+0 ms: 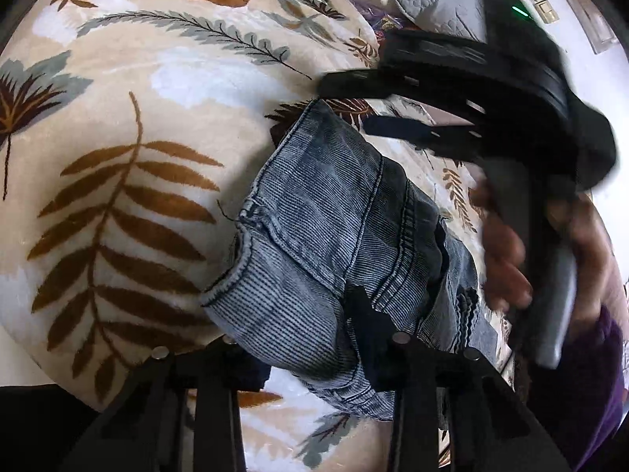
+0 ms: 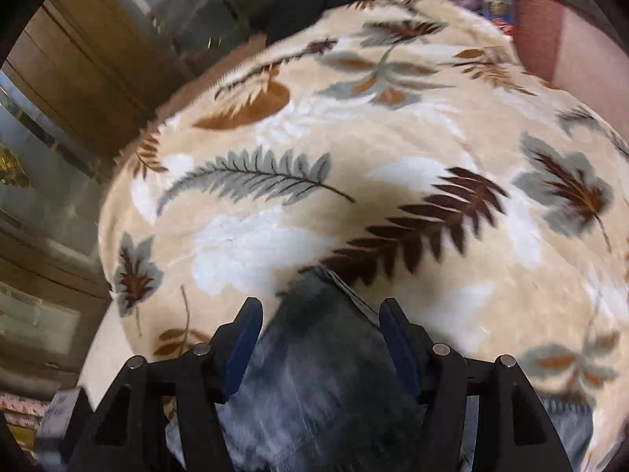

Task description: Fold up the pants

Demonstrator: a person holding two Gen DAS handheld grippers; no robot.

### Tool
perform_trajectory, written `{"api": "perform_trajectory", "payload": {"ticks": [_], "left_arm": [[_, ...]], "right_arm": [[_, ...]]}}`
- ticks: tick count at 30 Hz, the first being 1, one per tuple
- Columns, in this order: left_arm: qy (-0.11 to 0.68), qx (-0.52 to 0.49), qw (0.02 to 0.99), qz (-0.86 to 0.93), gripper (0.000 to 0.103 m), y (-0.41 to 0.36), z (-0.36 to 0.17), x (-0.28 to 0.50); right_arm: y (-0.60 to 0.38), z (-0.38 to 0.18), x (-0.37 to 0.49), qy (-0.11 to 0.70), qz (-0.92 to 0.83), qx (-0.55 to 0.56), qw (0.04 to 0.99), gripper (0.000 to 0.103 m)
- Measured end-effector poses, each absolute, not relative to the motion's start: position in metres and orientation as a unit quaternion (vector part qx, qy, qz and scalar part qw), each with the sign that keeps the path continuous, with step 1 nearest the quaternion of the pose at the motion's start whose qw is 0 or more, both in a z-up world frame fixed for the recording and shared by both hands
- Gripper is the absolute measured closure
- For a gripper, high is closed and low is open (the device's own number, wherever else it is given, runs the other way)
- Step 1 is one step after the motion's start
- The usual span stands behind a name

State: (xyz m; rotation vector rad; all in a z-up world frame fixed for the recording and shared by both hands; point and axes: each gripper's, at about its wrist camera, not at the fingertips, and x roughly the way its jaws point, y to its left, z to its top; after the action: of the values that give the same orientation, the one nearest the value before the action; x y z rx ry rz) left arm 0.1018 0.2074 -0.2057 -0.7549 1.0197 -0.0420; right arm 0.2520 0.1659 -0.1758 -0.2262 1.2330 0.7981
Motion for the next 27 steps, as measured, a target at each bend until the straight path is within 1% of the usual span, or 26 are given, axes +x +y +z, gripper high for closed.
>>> {"api": "perform_trajectory", "payload": {"ticks": [2, 4, 5, 6, 7, 8, 12, 18, 23, 27], "left_arm": [[0.475, -0.354, 0.806, -0.02, 0.071, 0.209, -0.207, 0.101], [0.474, -0.358, 0.804, -0.022, 0.072, 0.21, -0.208, 0.101], [0.474, -0.359, 0.804, -0.023, 0.072, 0.21, -0.208, 0.102], [0.473, -0.358, 0.804, -0.022, 0.073, 0.21, -0.208, 0.102], [0.472, -0.357, 0.805, -0.022, 0.075, 0.21, -0.208, 0.102], [0.471, -0.356, 0.807, -0.023, 0.076, 0.21, -0.207, 0.1], [0.461, -0.338, 0.82, -0.022, 0.083, 0.208, -0.195, 0.092], [0.42, -0.285, 0.861, -0.035, 0.085, 0.178, -0.149, 0.075], [0.4, -0.24, 0.88, -0.088, 0.086, 0.127, -0.109, 0.065], [0.401, -0.183, 0.886, -0.143, 0.086, 0.065, -0.084, 0.06]], "right_arm": [[0.18, -0.188, 0.255, 0.563, 0.344, -0.14, 0.738, 0.037], [0.185, -0.202, 0.258, 0.58, 0.339, -0.147, 0.726, 0.038], [0.182, -0.207, 0.258, 0.588, 0.338, -0.139, 0.721, 0.045], [0.178, -0.209, 0.259, 0.588, 0.335, -0.136, 0.724, 0.067], [0.173, -0.206, 0.257, 0.581, 0.334, -0.132, 0.73, 0.075], [0.166, -0.2, 0.256, 0.576, 0.341, -0.115, 0.734, 0.09], [0.132, -0.166, 0.242, 0.534, 0.359, -0.068, 0.763, 0.093], [0.061, -0.104, 0.213, 0.458, 0.376, 0.006, 0.805, 0.093], [-0.012, -0.065, 0.192, 0.406, 0.366, 0.075, 0.834, 0.093], [-0.081, -0.056, 0.18, 0.386, 0.349, 0.125, 0.845, 0.093]]}}
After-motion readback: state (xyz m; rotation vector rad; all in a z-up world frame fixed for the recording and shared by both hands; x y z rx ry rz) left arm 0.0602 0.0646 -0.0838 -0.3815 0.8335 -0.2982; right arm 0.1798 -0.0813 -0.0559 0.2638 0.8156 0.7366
